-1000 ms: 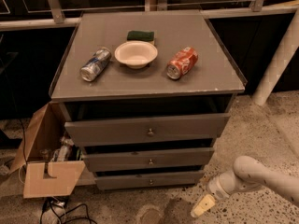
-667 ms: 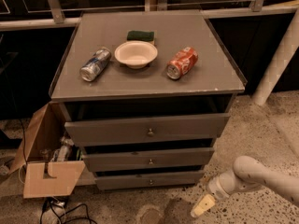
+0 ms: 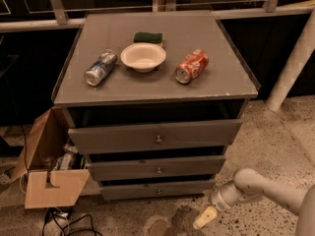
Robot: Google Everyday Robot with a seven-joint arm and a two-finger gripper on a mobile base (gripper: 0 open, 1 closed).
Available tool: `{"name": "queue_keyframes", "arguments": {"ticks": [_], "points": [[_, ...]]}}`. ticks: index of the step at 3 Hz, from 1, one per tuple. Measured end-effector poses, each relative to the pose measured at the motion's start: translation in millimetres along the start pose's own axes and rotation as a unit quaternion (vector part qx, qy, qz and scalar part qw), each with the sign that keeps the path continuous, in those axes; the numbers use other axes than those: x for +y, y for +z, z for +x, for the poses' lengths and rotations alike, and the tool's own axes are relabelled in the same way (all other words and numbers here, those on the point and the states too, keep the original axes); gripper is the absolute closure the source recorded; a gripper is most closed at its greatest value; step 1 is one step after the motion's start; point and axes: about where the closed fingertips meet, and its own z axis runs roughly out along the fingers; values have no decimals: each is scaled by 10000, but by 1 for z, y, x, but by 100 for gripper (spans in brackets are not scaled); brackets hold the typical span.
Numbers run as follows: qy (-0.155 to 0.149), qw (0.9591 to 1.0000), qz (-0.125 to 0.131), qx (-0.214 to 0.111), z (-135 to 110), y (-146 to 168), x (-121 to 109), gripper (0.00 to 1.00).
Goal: Open bottom drawer
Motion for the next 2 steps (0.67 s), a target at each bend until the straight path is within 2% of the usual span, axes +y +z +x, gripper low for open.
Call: {"name": "queue_keyframes", "arguments": {"ticks": [1, 2], "points": [[-69, 9997, 136, -179, -11, 9, -14, 0], [-245, 9977, 577, -271, -22, 10, -31, 0]]}}
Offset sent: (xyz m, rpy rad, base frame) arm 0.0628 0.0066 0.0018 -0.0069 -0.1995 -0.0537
